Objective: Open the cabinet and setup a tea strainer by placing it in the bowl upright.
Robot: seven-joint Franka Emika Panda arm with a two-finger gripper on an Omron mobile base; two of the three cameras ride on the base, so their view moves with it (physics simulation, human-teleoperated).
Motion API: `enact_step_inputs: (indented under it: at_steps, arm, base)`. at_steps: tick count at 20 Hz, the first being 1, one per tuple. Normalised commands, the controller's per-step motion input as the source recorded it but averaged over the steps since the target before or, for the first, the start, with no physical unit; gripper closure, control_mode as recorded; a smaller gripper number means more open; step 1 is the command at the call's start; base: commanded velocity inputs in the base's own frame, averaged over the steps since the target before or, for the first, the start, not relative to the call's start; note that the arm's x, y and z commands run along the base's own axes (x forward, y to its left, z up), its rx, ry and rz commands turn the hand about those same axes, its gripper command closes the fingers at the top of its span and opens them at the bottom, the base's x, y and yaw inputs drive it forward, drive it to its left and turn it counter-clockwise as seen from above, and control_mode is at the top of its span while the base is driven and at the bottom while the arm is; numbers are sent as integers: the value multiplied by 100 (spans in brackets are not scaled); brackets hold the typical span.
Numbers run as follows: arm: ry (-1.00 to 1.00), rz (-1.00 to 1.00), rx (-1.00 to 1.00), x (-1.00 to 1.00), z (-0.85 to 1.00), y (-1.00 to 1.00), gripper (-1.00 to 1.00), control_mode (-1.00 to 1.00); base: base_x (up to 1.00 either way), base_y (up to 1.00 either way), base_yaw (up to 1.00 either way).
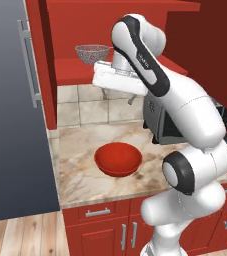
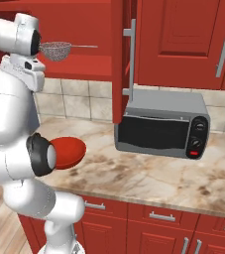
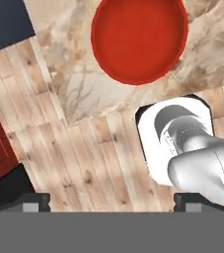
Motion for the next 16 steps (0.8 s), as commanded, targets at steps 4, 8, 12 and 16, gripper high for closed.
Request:
enact_step_inputs:
  at_steps: [4,8,12,16]
  arm:
    - [-67,67,-10,-3,0,-35,-100,-100]
    - [-75,54,-16,0,0,-21,-100,-100]
    - [-68,48,-24,6,0,-15,-100,-100]
    - [-50,45,-21,11,21,-5,-100,-100]
  base:
    - [0,0,0]
    - [0,0,0]
    - [0,0,0]
    - [0,0,0]
